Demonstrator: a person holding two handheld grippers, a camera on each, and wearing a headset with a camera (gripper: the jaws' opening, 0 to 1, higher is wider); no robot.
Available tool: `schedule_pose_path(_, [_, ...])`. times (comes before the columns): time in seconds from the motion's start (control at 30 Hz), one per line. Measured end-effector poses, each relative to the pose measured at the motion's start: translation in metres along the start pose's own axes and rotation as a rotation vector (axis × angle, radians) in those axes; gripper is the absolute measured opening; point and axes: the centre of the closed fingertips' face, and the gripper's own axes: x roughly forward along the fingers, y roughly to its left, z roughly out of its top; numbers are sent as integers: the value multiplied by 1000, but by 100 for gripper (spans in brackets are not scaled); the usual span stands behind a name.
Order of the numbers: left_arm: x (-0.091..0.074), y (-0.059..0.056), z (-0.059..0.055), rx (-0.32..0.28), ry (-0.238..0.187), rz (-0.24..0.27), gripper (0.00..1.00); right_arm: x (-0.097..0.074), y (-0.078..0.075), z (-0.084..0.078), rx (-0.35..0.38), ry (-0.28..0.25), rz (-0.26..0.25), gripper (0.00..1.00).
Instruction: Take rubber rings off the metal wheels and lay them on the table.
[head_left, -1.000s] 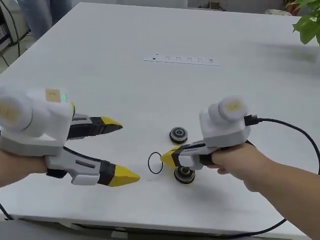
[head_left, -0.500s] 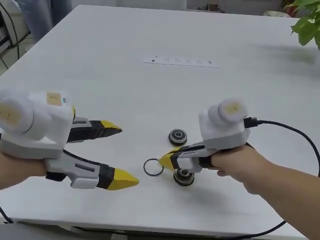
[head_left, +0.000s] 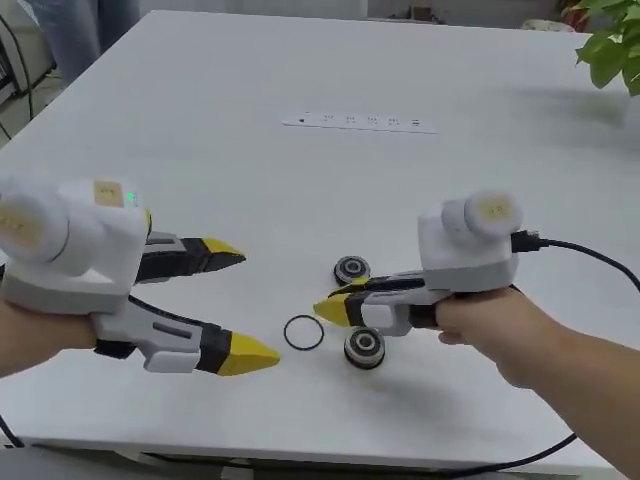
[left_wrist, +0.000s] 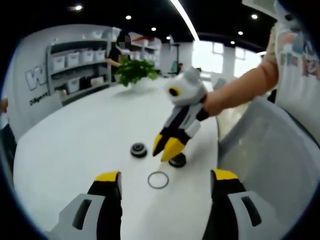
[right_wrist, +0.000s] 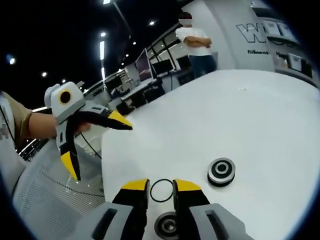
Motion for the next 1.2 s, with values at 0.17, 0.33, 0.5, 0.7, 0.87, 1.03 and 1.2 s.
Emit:
schedule_pose_path(0.17, [2, 0, 2, 0, -1, -5, 73, -8, 4, 4, -17, -28, -2, 22])
schedule_pose_path(0.33, [5, 0, 3, 5, 1, -8, 73, -17, 8, 4, -64, -40, -3, 27])
schedule_pose_path(0.5, [8, 1, 5, 7, 3, -14, 73, -26, 3, 5, -103, -47, -2, 29])
schedule_pose_path(0.7, [14, -1, 7, 18, 7, -24, 73, -36, 3, 4, -149, -41, 2, 31])
schedule_pose_path(0.87, [19, -1, 9, 22, 8, -33, 72, -45, 0, -2, -194, -22, -1, 32])
schedule_pose_path(1.03, [26, -4, 10, 25, 13, -46, 72, -53, -3, -9, -223, -9, -4, 35])
schedule_pose_path(1.2, [31, -3, 10, 28, 17, -54, 72, -58, -6, -12, -241, -14, -11, 37])
